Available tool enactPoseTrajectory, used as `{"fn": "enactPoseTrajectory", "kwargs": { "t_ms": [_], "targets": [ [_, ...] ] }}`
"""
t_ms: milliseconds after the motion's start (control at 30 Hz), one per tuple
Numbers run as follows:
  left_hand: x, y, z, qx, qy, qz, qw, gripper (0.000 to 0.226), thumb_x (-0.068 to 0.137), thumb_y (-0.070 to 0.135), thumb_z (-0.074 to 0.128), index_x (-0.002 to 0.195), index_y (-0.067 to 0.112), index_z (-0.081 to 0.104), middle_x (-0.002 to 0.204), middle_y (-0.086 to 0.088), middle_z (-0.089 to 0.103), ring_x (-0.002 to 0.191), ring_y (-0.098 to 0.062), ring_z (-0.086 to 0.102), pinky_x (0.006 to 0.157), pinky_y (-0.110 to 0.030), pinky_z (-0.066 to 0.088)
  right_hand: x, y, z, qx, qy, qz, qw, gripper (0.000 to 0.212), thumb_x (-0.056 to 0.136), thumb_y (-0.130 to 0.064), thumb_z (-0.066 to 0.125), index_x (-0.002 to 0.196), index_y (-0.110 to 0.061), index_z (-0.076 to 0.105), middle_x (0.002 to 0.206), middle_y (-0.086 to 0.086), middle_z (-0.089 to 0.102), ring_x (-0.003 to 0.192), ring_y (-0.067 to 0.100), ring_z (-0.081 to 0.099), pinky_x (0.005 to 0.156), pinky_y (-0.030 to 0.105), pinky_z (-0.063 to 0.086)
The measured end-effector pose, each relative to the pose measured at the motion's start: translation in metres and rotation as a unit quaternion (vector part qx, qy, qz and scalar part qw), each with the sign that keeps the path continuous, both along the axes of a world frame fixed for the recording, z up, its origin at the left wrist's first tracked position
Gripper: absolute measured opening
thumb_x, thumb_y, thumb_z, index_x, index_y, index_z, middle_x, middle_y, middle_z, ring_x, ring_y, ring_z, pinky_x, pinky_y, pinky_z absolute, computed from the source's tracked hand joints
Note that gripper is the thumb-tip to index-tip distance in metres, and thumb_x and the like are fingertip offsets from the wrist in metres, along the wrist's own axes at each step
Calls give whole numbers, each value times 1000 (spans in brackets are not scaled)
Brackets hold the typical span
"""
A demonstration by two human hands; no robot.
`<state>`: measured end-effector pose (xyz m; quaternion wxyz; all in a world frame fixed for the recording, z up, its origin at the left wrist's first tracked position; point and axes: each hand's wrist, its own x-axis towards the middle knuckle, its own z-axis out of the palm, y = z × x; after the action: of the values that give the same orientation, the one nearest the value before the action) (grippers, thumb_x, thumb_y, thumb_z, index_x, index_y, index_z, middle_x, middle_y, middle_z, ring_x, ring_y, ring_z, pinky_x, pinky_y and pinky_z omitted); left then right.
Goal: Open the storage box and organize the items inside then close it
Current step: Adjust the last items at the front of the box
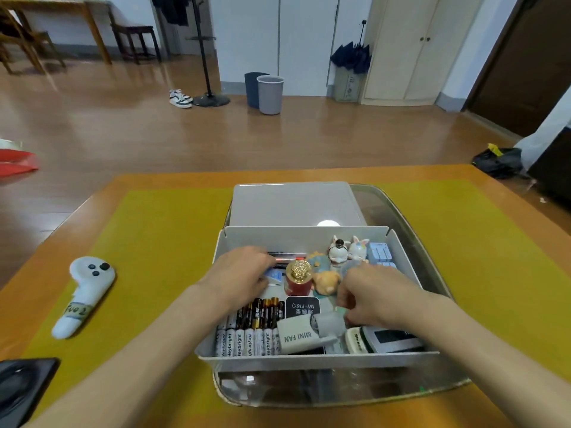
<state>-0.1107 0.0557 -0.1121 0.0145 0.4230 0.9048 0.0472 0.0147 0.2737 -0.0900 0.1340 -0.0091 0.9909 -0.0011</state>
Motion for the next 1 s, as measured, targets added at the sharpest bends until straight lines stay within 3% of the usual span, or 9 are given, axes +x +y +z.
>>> {"fn": "enactPoseTrajectory", "kwargs": {
  "t_ms": [133,200,300,400,533,600,667,833,1000],
  "targets": [
    [-3,3,-3,-3,5,16,1000,12,86,20,63,98,21,68,96,3,64,91,-19,60,68,-31,46,4,3,5,6,15,9,1000,20,79,-45,70,85,-27,74,81,-10,61,76,19,58,61,29,43],
    [-5,1,-2,-4,15,20,1000,11,86,23,64,96,21,68,96,2,66,92,-20,61,68,-31,44,6,9,16,-34,30,-12,999,23,78,-51,70,77,-29,68,77,-12,64,76,12,60,62,31,48],
    [-4,0,0,-16,45,16,999,14,87,28,65,100,23,67,99,2,67,97,-22,61,72,-34,49,9,14,32,-109,73,-47,990,27,81,-48,73,64,-38,54,65,-19,56,67,0,53,57,29,42],
    [-4,-1,4,-23,65,9,998,17,87,28,64,103,23,66,101,2,66,100,-23,60,77,-35,50,6,8,40,-165,136,-57,975,16,84,-44,74,76,-36,62,74,-16,64,71,4,58,67,38,51],
    [-11,-16,21,-5,61,7,998,25,89,35,64,112,26,65,109,2,62,110,-23,54,78,-34,44,-11,-17,41,-232,186,-7,955,17,86,-40,73,76,-39,59,78,-17,62,77,6,55,69,35,47],
    [-12,-31,32,38,63,27,997,26,93,39,61,116,28,65,114,5,60,113,-20,51,77,-32,43,-26,-37,37,-209,196,50,957,11,88,-43,69,84,-33,64,80,-20,59,85,9,53,72,36,46],
    [-9,-47,40,89,75,60,991,28,95,40,57,119,27,65,118,8,58,114,-16,49,73,-31,38,-43,-57,30,-161,191,105,963,19,90,-48,65,86,-29,64,81,-18,57,89,11,50,71,37,45],
    [2,-72,49,112,75,90,987,31,98,42,50,119,27,66,118,9,59,111,-12,51,70,-30,35,-71,-92,7,-9,120,169,978,35,92,-53,63,73,-26,50,79,-5,50,93,20,52,64,33,34],
    [7,-81,49,96,64,82,990,31,99,42,46,119,26,65,118,8,60,111,-14,53,69,-31,41,-77,-98,-8,7,137,150,979,23,89,-45,68,89,-22,68,87,-1,61,90,24,62,65,35,48]
  ]
}}
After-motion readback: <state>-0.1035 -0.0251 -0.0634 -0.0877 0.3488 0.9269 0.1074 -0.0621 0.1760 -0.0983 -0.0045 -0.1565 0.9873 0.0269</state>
